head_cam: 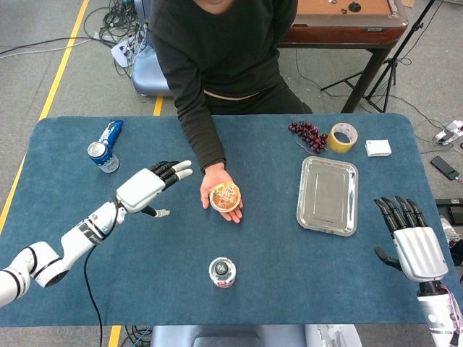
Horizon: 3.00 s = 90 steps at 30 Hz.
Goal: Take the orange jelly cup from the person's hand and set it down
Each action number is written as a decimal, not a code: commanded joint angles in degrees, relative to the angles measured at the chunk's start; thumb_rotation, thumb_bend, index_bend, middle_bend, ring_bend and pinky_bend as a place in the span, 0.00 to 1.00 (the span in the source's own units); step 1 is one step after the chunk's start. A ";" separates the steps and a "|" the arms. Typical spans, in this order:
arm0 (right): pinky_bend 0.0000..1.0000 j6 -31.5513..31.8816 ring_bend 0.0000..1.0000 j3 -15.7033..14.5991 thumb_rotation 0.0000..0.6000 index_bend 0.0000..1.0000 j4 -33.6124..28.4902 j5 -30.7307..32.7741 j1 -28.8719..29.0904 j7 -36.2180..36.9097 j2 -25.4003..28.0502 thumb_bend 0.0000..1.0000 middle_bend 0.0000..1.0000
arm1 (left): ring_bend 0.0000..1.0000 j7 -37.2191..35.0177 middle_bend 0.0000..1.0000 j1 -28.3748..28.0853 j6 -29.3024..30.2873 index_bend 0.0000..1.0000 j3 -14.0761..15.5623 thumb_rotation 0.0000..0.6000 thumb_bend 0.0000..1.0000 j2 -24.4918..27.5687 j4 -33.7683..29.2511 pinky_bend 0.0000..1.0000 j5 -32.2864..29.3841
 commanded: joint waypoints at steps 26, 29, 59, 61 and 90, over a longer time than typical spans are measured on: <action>0.08 -0.03 0.00 -0.11 1.00 0.05 3.30 1.46 -0.08 3.03 -0.72 0.15 0.11 | 0.00 11.94 0.00 -21.22 -24.15 0.00 -2.05 1.00 0.17 -10.98 4.99 0.08 -11.42; 0.08 0.29 0.00 0.00 1.00 0.05 3.63 1.72 -0.27 3.52 -0.58 0.15 0.10 | 0.00 12.64 0.00 -22.32 -25.57 0.00 -1.93 1.00 0.17 -12.24 6.27 0.08 -12.63; 0.08 1.34 0.00 -0.38 1.00 0.05 6.69 1.91 -1.43 7.22 -1.17 0.15 0.10 | 0.41 10.19 0.24 -22.18 -19.54 0.40 0.32 1.00 0.17 -19.53 14.01 0.54 -14.62; 0.08 1.41 0.00 -0.34 1.00 0.05 6.74 1.87 -1.43 7.27 -1.20 0.15 0.10 | 0.41 9.01 0.26 -21.64 -17.92 0.41 0.62 1.00 0.17 -18.89 13.38 0.55 -13.87; 0.08 1.56 0.00 -0.37 1.00 0.05 5.75 0.24 -0.91 6.26 -1.07 0.15 0.10 | 0.39 19.03 0.28 -7.41 -11.99 0.37 7.01 1.00 0.17 -8.60 4.62 0.56 -19.14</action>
